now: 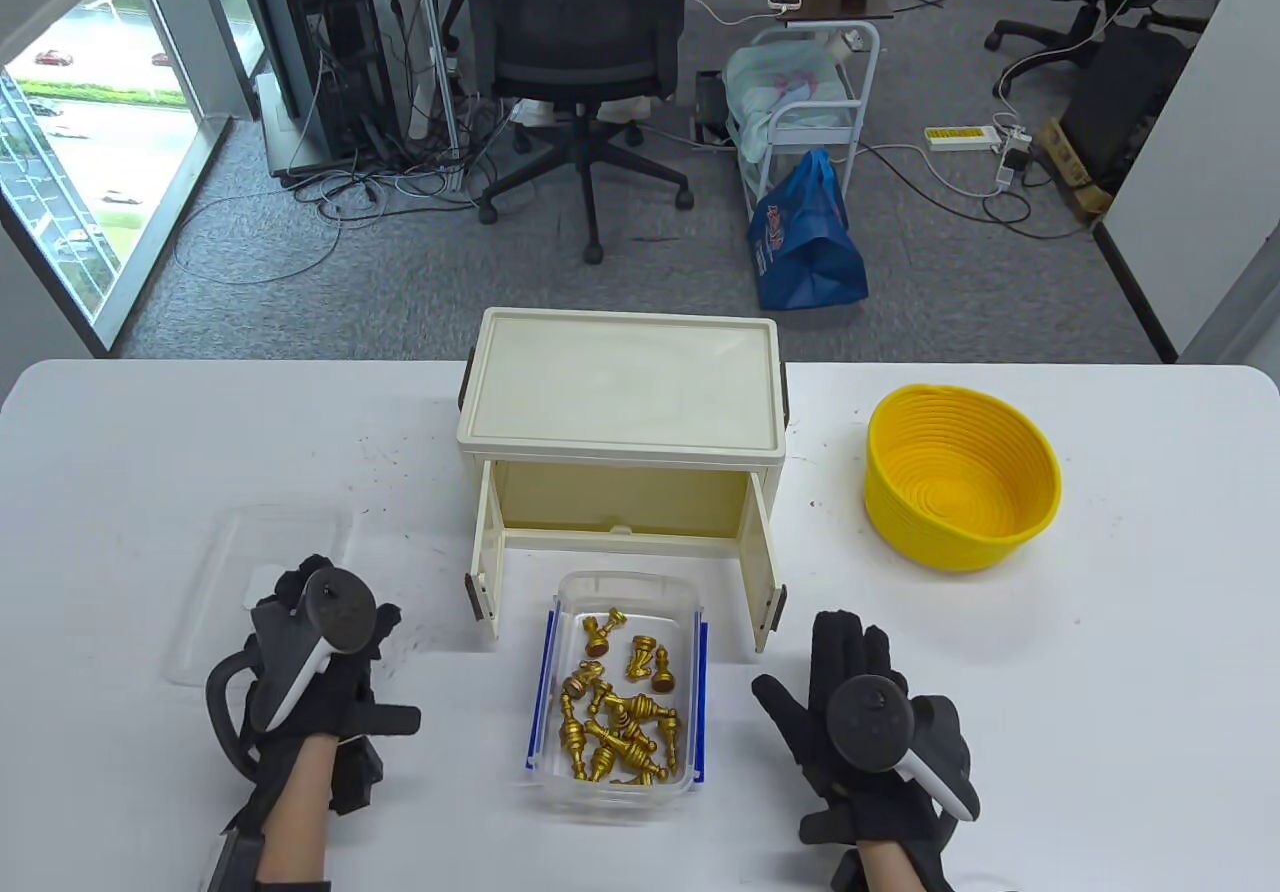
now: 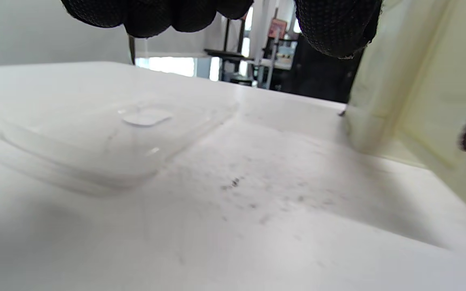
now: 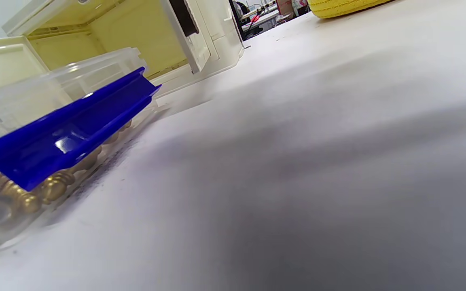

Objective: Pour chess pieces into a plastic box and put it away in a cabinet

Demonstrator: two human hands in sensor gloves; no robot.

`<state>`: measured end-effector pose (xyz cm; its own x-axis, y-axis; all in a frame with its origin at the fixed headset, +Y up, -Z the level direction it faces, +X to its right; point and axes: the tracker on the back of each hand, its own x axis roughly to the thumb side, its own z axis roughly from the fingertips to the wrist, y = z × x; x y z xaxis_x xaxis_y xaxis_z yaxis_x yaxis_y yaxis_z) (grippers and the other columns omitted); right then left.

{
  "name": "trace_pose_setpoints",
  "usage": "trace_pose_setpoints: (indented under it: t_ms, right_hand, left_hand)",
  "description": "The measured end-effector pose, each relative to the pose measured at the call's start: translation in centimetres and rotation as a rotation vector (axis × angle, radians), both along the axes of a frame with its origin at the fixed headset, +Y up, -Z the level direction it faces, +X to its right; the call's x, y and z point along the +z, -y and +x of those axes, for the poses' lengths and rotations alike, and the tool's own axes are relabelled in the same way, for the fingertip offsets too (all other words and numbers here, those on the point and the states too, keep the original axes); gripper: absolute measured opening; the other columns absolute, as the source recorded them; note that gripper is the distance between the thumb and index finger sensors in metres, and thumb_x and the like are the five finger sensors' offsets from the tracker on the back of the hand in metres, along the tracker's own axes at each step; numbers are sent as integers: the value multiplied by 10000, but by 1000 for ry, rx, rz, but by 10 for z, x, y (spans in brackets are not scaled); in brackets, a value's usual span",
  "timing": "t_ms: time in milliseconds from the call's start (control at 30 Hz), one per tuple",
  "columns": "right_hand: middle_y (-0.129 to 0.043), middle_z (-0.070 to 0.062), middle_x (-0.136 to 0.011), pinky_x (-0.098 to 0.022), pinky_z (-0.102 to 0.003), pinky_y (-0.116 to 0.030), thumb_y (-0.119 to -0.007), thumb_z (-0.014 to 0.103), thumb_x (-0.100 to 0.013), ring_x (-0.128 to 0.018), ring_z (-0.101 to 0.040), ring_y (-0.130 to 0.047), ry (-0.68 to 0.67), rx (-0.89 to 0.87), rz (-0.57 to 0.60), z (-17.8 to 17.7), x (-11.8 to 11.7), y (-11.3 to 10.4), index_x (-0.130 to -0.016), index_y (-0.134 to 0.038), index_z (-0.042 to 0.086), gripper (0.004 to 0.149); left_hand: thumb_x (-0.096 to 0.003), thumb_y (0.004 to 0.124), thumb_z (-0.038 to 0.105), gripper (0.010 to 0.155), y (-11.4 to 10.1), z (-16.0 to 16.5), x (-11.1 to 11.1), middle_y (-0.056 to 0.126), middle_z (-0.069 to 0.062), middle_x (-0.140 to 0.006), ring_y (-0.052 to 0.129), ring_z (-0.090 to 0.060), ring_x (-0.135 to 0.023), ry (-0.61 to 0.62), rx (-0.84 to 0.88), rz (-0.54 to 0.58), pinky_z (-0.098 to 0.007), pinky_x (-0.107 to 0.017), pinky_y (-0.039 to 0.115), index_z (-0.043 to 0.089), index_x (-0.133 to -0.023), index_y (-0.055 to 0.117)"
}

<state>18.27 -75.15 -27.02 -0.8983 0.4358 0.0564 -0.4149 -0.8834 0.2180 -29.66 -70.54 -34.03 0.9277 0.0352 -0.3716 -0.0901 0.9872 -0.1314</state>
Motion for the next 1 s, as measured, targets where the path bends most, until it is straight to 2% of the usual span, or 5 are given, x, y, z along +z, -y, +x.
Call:
trace_pose_setpoints:
  t_ms: [367,467,667,833,1000]
  right_hand:
    - [-219,-272,-1236,-711,-698,-317,-544,646,-651,-1085,-572,-232,16,-34,-12,8,0,0,-1190,-161,50,891]
    - [-218,-275,-1237,-710,-699,-317,-542,646,-653,-1084,-574,-230,14,-38,-24,8,-1,2,-1191,-162,48,890]
    - [-221,-270,-1239,-711,-699,-312,-544,645,-652,-1086,-573,-230,25,-61,-22,12,-1,1,-1192,-164,51,889]
    - [-217,-273,-1238,-710,-698,-314,-543,644,-654,-1084,-573,-227,19,-72,-26,13,-1,1,-1192,-166,50,885]
    - [-223,-270,-1238,-710,-698,-312,-546,642,-653,-1084,-573,-229,27,-75,-17,14,-1,2,-1192,-169,48,886]
  left_hand:
    - [-607,760,529,619,62,-26,-44,811,-112,-1120,859,-336,-958,-176,-186,-234,-494,-695,795,228,-1144,703]
    - [-610,776,484,482,65,-17,-48,904,-94,-1002,946,-256,-812,-156,-335,-205,-452,-632,844,248,-1029,807]
    - [-619,788,448,425,69,-6,-48,960,-104,-854,978,-231,-690,-123,-411,-189,-416,-567,865,203,-960,857]
    - [-612,800,440,404,70,-3,-44,969,-100,-828,990,-204,-672,-87,-456,-155,-416,-560,868,202,-929,874]
    - [-616,795,443,392,52,-1,-37,966,-91,-821,988,-202,-670,-68,-474,-87,-425,-563,865,207,-919,872]
